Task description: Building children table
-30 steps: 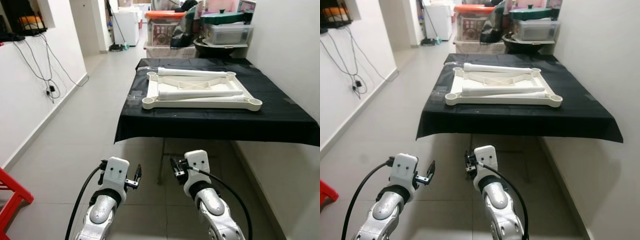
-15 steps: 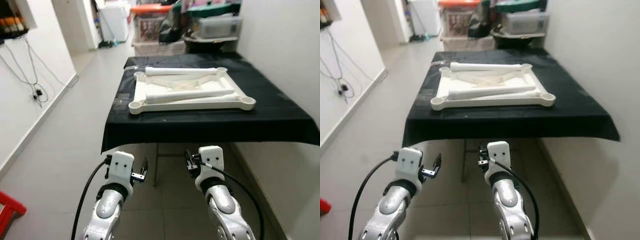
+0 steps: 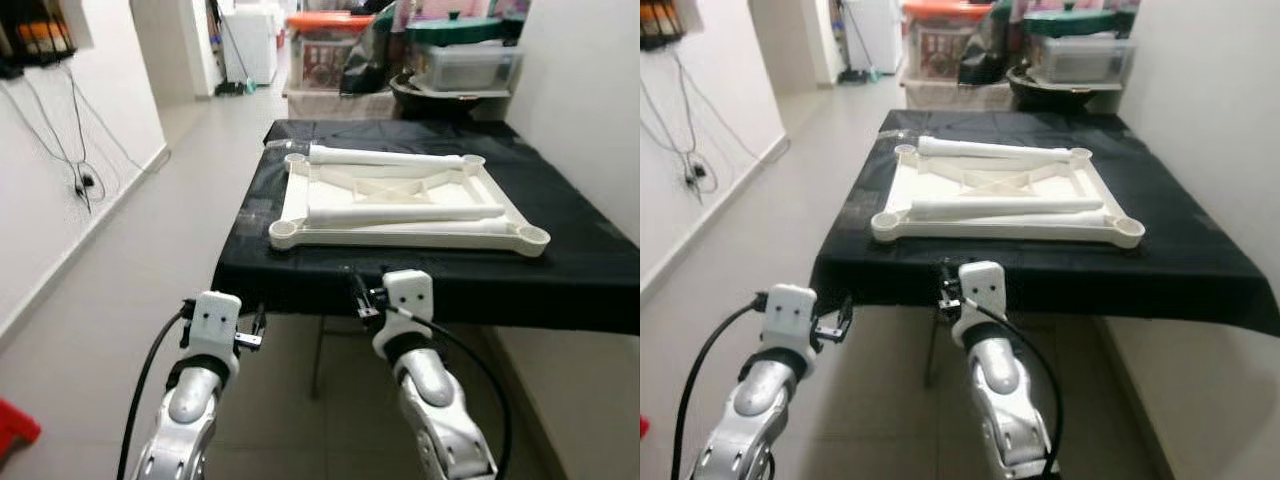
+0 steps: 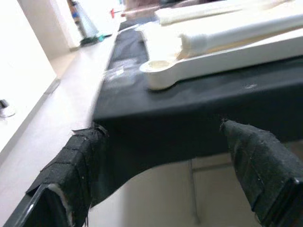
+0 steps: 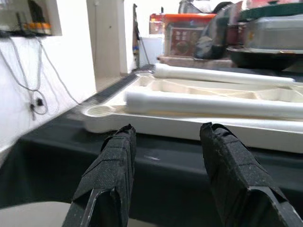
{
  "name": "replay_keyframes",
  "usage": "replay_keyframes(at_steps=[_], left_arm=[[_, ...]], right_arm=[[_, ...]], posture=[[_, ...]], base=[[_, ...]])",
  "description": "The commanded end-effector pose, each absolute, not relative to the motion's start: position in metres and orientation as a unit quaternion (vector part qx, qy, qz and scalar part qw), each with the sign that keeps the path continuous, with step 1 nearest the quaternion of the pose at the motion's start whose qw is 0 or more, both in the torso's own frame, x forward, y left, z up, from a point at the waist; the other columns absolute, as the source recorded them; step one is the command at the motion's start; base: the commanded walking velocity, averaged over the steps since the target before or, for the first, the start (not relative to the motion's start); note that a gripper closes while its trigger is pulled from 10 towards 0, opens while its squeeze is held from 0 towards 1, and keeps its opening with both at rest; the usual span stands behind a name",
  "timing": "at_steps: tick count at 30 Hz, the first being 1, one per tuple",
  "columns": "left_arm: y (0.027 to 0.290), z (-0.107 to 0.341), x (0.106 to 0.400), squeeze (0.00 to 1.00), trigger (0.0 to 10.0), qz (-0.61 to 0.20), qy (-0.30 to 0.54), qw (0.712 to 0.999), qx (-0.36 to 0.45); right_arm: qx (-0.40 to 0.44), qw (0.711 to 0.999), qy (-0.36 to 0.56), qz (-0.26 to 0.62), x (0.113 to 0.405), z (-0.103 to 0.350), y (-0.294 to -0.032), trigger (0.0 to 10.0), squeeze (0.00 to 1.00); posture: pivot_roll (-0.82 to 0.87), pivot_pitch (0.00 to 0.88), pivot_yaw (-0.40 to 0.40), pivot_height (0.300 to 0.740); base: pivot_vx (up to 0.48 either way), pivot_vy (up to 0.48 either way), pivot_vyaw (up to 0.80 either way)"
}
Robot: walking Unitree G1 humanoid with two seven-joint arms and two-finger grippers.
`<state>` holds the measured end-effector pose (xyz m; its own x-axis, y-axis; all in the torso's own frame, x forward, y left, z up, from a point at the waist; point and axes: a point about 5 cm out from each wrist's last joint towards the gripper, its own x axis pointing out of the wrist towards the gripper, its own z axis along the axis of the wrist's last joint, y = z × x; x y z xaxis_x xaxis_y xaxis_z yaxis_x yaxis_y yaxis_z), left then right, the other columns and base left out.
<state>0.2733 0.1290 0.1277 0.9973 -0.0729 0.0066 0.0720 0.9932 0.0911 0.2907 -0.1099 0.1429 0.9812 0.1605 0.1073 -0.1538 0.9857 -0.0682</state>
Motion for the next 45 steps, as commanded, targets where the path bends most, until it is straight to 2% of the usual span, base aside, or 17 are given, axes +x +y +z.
replay_keyframes(at_steps=[1, 28, 35, 40, 45], left_arm=[[0.127, 0.129, 0.274, 0.0, 10.0, -0.042, -0.009, 0.998, 0.041], [0.125, 0.135, 0.275, 0.0, 10.0, -0.053, -0.026, 0.997, 0.043], [0.118, 0.14, 0.282, 0.0, 10.0, -0.098, -0.028, 0.994, 0.046], [0.119, 0.165, 0.3, 0.0, 10.0, -0.173, -0.064, 0.977, 0.11], [0.121, 0.174, 0.307, 0.0, 10.0, -0.198, -0.076, 0.969, 0.13]], right_arm=[[-0.026, 0.995, -0.06, 0.075, 0.29, 0.143, -0.112, 10.0, 0.0], [-0.021, 0.995, -0.075, 0.067, 0.294, 0.149, -0.112, 10.0, 0.0], [-0.014, 0.995, -0.081, 0.062, 0.297, 0.153, -0.113, 10.0, 0.0], [-0.005, 0.994, -0.098, 0.046, 0.302, 0.164, -0.119, 10.0, 0.0], [-0.005, 0.994, -0.099, 0.042, 0.304, 0.166, -0.121, 10.0, 0.0]], posture=[[0.08, 0.0, -0.005, 0.74], [0.08, 0.0, 0.001, 0.74], [0.08, 0.0, 0.006, 0.74], [0.09, 0.0, 0.014, 0.74], [0.1, 0.0, 0.016, 0.74]], base=[[0.311, 0.0, 0.0], [0.311, 0.0, 0.0], [0.129, 0.0, 0.0], [0.0, 0.0, 0.0], [0.0, 0.0, -0.16]])
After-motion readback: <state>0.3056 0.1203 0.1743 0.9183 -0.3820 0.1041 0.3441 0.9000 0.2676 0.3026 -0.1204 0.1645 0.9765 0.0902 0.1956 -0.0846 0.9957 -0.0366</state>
